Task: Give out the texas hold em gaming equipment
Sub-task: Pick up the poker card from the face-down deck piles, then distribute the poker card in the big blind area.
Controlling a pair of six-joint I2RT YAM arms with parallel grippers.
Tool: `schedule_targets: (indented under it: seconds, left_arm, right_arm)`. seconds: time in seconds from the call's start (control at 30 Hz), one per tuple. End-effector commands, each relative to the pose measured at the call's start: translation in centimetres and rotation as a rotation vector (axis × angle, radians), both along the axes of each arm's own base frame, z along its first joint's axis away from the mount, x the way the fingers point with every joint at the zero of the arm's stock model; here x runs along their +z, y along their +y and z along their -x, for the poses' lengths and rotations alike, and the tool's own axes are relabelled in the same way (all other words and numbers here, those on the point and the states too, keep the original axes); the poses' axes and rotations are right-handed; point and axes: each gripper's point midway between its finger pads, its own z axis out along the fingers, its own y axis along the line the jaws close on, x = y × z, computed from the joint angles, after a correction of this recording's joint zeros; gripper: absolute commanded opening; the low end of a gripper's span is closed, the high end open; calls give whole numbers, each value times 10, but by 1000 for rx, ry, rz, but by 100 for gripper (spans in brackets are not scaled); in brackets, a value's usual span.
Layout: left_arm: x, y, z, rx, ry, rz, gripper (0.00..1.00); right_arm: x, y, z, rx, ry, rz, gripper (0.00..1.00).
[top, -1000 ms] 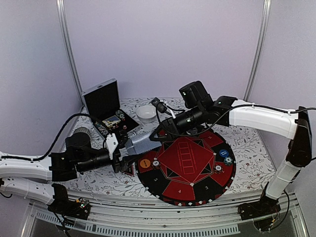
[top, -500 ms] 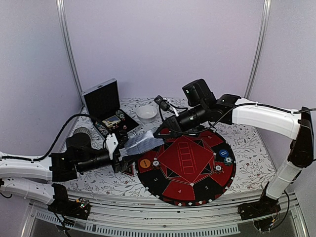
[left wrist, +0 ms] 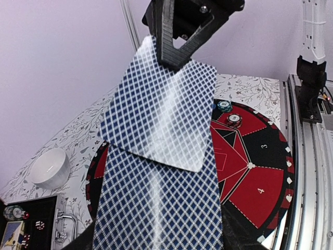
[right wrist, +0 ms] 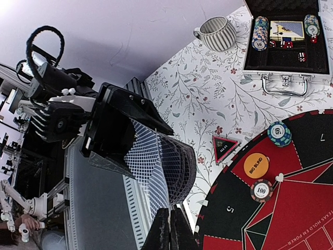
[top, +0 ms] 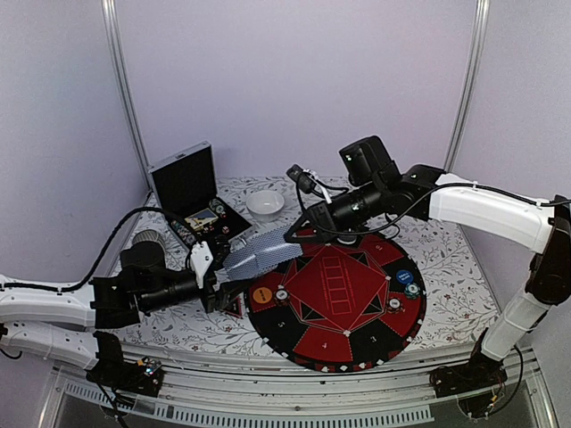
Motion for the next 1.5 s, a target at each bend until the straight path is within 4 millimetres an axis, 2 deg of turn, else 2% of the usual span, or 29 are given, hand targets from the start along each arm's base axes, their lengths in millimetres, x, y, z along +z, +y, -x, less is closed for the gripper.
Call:
schedule_targets:
  seconds: [0.0,0.23,0.33,0.43,0.53,0.57,0.6,0.7,0.83,0.93,1.0,1.13,1.47]
  left_arm:
    - [5,7,-4,26,-6,34,56]
    - [4,10,-5,41,-1,40,56]
    - [4,13,-6,50,-1,38,56]
    - [6,17,-6,59,-7,38,56]
    - [8,21,-7,66,-10,42,56]
    - [8,22,-6,67,-10,43,56]
    - [8,22,-7,70,-10,43,56]
    - [10,24,-7,72,-13,48,56]
    - [10,23,-8,72,-7,47,56]
    - [10,22,-7,67,-6,46,56]
    - [10,21,-8,67,-6,46,56]
    - [12,21,-8,65,-7,45,56]
    - [11,21,-9,66,-11,43,56]
  right_arm:
    - [41,-11,4,25,-52,-90,2]
    - [58,-22,5,38,-53,-144,2]
    - [58,-44,-7,-16,-54,-142,2]
    - [28,-78,-32,-143,-17,-67,2]
    - [-30,-99,-46,-258,36,94,2]
    - [-42,-99,-44,-247,61,113,2]
    - [-62,-99,-37,-227,111,136,2]
    - [-95,-86,-18,-169,191,150,2]
    - [-123,-52,21,-39,310,107,2]
    - [-144,-27,37,23,351,107,2]
    - [-157,-18,40,33,393,113,2]
    - [-184,-11,37,20,442,160,2]
    - [-234,-11,36,-6,459,313,2]
